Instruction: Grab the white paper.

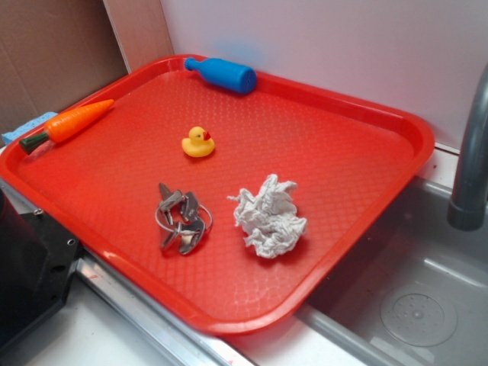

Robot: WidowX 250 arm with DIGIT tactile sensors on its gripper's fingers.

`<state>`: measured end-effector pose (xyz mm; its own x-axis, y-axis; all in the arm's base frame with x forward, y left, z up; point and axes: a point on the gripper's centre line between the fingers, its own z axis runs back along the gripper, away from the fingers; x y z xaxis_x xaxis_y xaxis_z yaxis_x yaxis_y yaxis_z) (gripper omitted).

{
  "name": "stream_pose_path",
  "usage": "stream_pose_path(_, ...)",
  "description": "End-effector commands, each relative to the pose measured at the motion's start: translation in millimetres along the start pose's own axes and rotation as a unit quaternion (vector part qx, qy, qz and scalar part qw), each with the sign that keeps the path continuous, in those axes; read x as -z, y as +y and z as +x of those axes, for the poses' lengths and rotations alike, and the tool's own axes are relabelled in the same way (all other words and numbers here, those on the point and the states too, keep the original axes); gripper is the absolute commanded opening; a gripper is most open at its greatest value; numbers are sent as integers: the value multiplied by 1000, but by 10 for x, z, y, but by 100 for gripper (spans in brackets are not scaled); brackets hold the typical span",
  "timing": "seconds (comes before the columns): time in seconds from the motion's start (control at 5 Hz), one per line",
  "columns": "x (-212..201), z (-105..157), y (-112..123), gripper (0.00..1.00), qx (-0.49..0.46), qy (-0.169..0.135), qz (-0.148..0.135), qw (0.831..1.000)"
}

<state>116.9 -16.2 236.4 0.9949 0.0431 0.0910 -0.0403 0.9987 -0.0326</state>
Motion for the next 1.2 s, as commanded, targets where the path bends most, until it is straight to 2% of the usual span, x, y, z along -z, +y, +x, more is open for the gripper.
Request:
stream_pose_path(0.0, 0, 0, 0, 100, 0, 0, 0, 1000)
stream_pose_path(0.2, 108, 101, -90, 100, 54, -14, 3, 998)
stream_pose_path(0.4, 278, 250, -257, 100, 176, -29, -38, 983)
stream_pose_path(0.6, 424, 317, -443, 100, 291, -34, -35, 955)
stream_pose_path(0.8, 611, 408, -684, 100, 398, -52, -11, 916)
stream_pose_path(1.0, 815, 541, -870, 100, 446, -71, -11, 892)
